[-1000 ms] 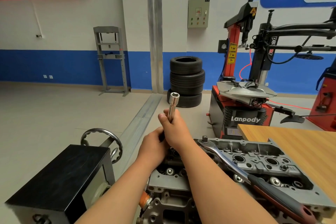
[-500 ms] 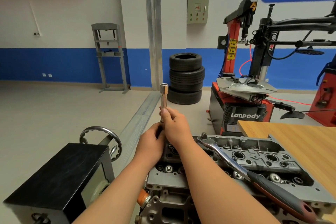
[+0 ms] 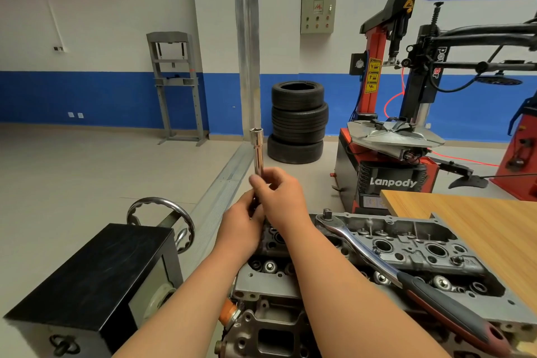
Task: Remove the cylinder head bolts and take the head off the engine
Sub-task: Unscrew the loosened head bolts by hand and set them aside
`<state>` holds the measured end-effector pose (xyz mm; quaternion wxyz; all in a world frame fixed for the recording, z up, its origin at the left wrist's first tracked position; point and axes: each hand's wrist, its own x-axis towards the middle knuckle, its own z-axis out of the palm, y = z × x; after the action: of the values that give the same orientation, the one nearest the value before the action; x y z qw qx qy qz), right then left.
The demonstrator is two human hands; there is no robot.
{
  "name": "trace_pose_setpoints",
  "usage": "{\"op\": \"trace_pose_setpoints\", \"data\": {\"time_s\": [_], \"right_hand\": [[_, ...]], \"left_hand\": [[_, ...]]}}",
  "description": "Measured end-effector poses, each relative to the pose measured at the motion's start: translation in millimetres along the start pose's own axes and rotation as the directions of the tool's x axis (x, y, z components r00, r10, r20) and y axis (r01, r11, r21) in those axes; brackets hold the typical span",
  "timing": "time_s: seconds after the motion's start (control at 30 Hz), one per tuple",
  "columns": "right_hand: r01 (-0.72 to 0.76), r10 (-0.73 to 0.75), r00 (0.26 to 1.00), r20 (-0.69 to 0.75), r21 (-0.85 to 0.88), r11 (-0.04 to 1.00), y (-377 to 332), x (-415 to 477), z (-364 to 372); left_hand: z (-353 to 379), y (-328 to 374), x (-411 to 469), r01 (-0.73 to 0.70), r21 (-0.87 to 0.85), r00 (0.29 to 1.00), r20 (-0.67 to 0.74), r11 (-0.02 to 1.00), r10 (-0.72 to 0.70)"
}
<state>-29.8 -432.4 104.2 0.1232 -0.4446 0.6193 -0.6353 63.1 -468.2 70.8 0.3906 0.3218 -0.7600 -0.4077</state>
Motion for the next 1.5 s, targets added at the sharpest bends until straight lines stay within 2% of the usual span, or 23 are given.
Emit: {"op": "trace_pose_setpoints", "data": {"time_s": [0.17,0.23,0.37,0.53,0.7,0.8,1.0,1.13,1.23,1.5], "right_hand": [[-0.011,0.008,0.994,-0.109,-0.03,0.999,-1,0,-3],[0.017,-0.023,0.994,-0.108,-0.058,0.998,0,0,-4],[0.022,-0.027,0.996,-0.081,-0.063,0.998,0,2,-2],[-0.031,0.037,0.995,-0.094,0.063,0.998,3,3,-5],[-0.033,0.036,0.999,-0.032,0.088,0.996,2,2,-4],[-0.056,0.062,0.994,-0.085,0.066,0.996,2,2,-3],[0.009,-0.008,1.0,-0.023,0.06,0.998,1,1,-5],[-0.004,0.003,1.0,0.014,0.071,0.997,0,-1,-3],[-0.019,0.02,0.999,-0.033,0.041,0.999,2,-1,-3],[-0.023,0.021,0.999,0.035,0.059,0.998,-1,-1,-2]], "left_hand": [[-1,7,0,0.03,0.018,0.999,-0.027,0.999,-0.029],[1,10,3,0.044,0.074,0.999,0.007,0.996,-0.044],[2,21,15,0.143,0.182,0.979,0.116,0.973,-0.166],[11,22,5,0.124,0.238,0.983,0.1,0.963,-0.151],[12,18,-2,0.15,0.104,0.988,-0.056,0.983,-0.145],[10,19,-2,0.193,0.056,0.977,-0.103,0.98,-0.186],[12,17,-5,0.111,0.106,0.994,-0.012,0.988,-0.11],[10,17,-5,0.136,0.054,0.988,-0.086,0.989,-0.131],[9,18,-3,0.167,0.026,0.977,-0.137,0.986,-0.162],[10,13,-3,0.094,0.024,0.994,-0.063,0.995,-0.092]]}}
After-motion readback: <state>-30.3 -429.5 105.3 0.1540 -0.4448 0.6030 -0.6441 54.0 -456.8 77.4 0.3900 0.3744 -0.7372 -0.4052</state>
